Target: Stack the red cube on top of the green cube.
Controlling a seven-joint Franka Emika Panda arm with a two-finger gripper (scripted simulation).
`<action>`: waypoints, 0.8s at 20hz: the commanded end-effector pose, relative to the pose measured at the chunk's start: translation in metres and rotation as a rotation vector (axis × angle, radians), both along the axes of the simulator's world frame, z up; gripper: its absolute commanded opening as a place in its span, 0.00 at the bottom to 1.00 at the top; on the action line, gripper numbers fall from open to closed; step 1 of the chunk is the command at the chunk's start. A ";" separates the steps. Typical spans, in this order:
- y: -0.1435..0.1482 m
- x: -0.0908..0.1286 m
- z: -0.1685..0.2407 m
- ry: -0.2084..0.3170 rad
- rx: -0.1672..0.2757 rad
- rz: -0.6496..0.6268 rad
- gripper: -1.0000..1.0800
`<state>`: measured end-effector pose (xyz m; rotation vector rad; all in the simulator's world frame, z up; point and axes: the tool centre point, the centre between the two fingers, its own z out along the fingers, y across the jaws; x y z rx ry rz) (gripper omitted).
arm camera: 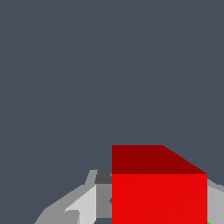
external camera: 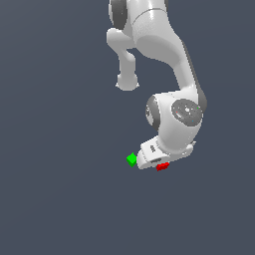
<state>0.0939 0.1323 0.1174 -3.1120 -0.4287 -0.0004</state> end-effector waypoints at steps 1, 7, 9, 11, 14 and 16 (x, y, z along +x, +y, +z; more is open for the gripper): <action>-0.005 -0.002 -0.002 -0.001 0.000 -0.001 0.00; -0.025 -0.014 -0.013 -0.001 0.000 -0.001 0.00; -0.036 -0.020 -0.019 0.000 0.000 -0.001 0.00; -0.049 -0.027 -0.025 0.000 0.000 -0.001 0.00; -0.068 -0.037 -0.035 0.000 0.000 -0.001 0.00; -0.079 -0.043 -0.041 0.000 0.000 -0.001 0.00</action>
